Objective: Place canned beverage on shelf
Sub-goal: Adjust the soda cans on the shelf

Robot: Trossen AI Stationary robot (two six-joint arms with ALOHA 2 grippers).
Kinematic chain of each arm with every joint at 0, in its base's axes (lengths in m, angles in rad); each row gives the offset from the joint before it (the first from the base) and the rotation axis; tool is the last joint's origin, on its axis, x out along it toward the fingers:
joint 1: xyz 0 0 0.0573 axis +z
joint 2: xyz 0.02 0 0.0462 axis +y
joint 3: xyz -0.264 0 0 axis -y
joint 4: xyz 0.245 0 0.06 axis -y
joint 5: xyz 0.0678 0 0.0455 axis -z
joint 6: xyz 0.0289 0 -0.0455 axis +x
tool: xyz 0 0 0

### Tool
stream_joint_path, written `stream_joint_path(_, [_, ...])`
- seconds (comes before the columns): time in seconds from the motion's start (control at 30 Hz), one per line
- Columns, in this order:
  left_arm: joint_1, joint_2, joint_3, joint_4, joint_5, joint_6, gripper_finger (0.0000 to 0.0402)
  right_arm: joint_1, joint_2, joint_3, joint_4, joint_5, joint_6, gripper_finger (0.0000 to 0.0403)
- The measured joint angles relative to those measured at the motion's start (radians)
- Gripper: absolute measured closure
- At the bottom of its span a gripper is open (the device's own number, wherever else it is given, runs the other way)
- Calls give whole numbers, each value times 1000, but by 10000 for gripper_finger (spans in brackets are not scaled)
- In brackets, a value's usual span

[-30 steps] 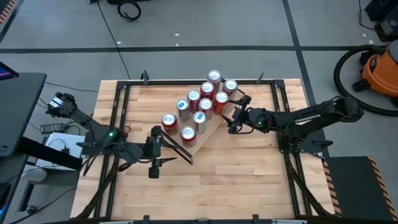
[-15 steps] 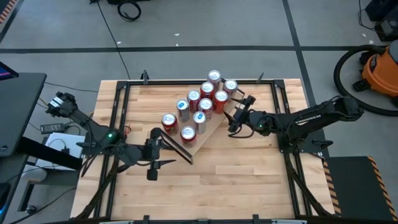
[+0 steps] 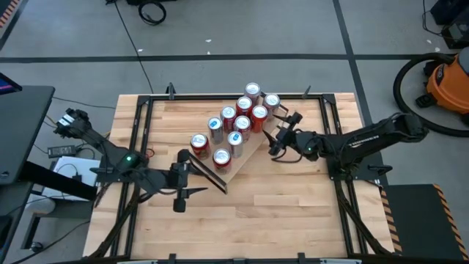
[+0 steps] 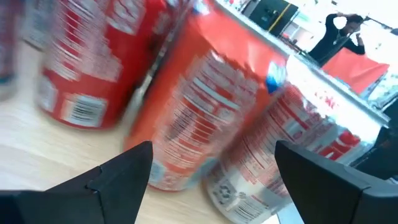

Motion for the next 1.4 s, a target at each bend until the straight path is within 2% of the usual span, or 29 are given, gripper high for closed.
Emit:
stream_joint_path(0.1, [0, -2, 72, 1, -4, 19, 209, 63, -13, 21, -53, 49, 33, 54])
stream_joint_path(0.2, [18, -2, 138, -31, -13, 87, 209, 105, -31, 63, -136, 44, 124, 54])
stream_joint_path(0.43, [143, -56, 193, -67, -56, 361, 209, 109, -91, 140, -202, -196, 204, 54])
stream_joint_path(0.6, [294, -84, 168, -63, -51, 510, 209, 59, -169, 152, -145, -394, 80, 54])
stream_joint_path(0.83, [494, -81, 119, 108, 81, 719, 209, -44, -225, 152, -6, -432, -189, 54])
stream_joint_path(0.9, [560, -76, 119, 176, 121, 779, 209, -95, -240, 173, -38, -450, -217, 54])
stream_joint_path(0.97, [640, -76, 117, 270, 191, 807, 209, -162, -257, 219, -129, -509, -176, 54])
stream_joint_path(1.07, [774, -77, 118, 432, 315, 731, 209, -285, -263, 321, -289, -680, -7, 54])
stream_joint_path(1.17, [913, -77, 118, 517, 421, 511, 209, -384, -251, 400, -396, -830, 184, 54])
stream_joint_path(1.27, [1019, -70, 118, 491, 467, 289, 209, -431, -237, 417, -439, -900, 329, 54])
stream_joint_path(1.4, [1086, -48, 117, 357, 472, 32, 209, -458, -229, 417, -438, -933, 505, 54])
